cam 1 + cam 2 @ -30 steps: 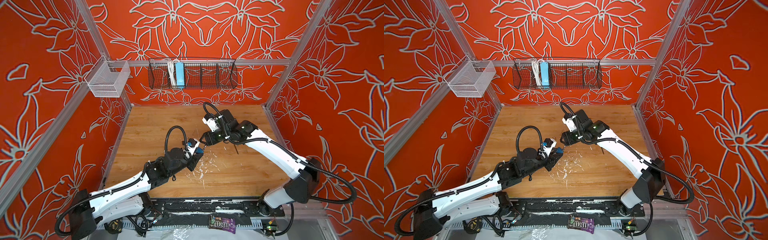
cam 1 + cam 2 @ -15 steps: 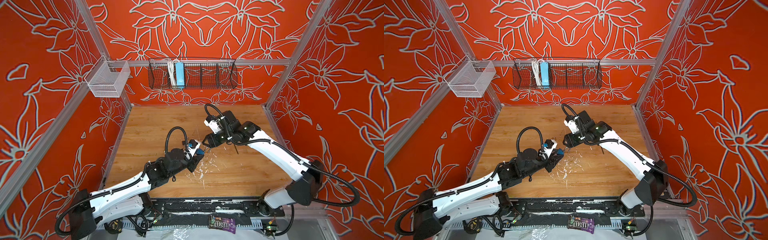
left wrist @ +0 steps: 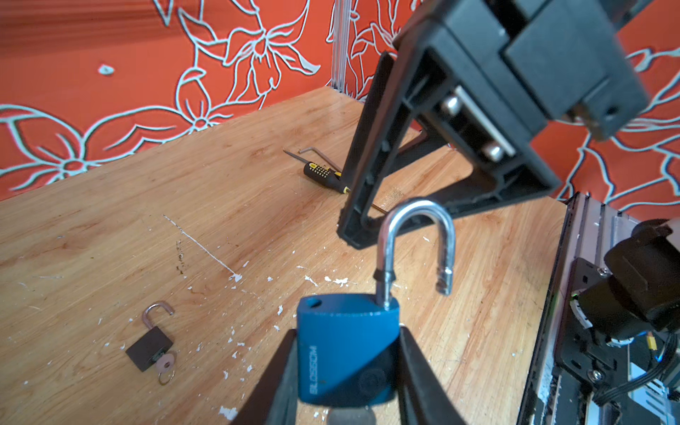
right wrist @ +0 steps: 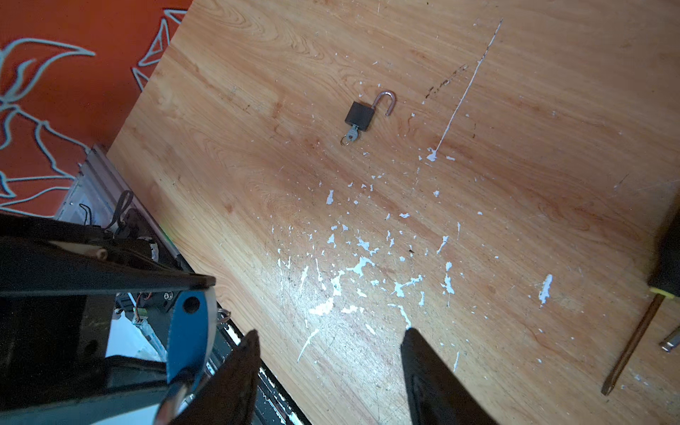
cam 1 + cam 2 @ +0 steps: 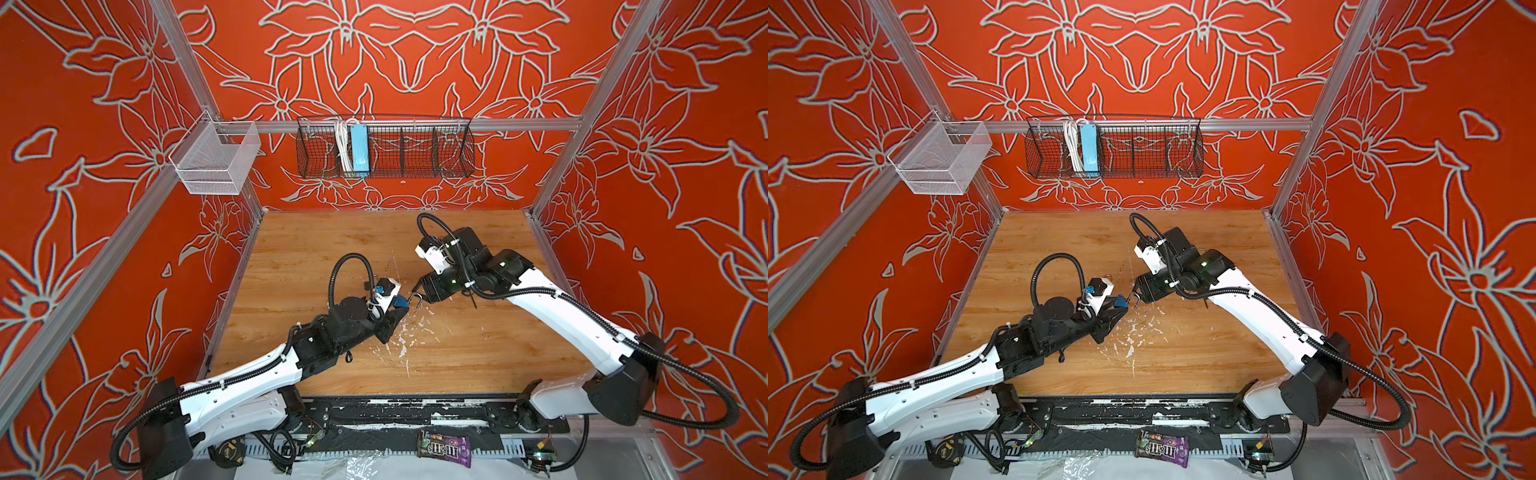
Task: Unlock with the key
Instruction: 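Open the right gripper and draw it back while the left holds the padlock, then lower the opened blue padlock onto the table with the left gripper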
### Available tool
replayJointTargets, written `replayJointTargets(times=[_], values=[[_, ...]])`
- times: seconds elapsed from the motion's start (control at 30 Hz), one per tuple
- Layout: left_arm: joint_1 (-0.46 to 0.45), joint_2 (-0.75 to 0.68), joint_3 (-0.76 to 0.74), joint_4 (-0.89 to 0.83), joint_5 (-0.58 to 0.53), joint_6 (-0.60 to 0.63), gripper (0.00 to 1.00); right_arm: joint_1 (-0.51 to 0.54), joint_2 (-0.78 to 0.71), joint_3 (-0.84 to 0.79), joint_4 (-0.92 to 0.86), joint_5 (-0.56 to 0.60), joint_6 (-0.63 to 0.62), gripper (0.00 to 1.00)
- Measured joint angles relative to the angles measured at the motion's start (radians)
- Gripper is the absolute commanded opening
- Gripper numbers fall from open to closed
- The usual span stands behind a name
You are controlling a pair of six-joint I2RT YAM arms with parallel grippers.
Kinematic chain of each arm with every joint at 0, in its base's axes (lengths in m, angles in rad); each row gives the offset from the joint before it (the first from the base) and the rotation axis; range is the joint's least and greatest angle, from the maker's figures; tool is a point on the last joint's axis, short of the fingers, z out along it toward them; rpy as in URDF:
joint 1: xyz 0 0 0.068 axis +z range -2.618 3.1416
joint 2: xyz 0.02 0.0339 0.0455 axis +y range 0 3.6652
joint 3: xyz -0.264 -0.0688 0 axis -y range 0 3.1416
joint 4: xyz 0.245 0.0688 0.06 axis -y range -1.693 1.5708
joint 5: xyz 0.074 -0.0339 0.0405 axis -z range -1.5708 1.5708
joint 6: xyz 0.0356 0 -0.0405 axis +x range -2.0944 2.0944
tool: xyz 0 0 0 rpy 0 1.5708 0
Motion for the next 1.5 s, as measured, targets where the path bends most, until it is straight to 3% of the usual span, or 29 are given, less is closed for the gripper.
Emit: replayJointTargets(times=[0.37, 0.57, 0.9, 1.13, 1.5], values=[[0.000, 0.000, 0.000, 0.006, -0.019, -0.013, 0.00, -0.018, -0.077, -0.090, 0.015, -0.010, 0.013, 0.63], [0.000, 0.027, 0.062, -0.070, -0.056, -0.102, 0.00, -0.069, -0.150, -0.197, 0.032, 0.017, 0.051, 0.63], [0.000, 0.298, 0.390, -0.333, -0.126, -0.484, 0.00, -0.208, -0.259, -0.383, 0.135, 0.014, 0.167, 0.63], [0.011, 0.548, 0.589, -0.566, -0.234, -0.712, 0.00, -0.264, -0.304, -0.499, 0.220, 0.004, 0.247, 0.63], [0.116, 0.816, 0.740, -0.712, -0.230, -0.853, 0.00, -0.279, -0.325, -0.637, 0.367, 0.001, 0.355, 0.63]])
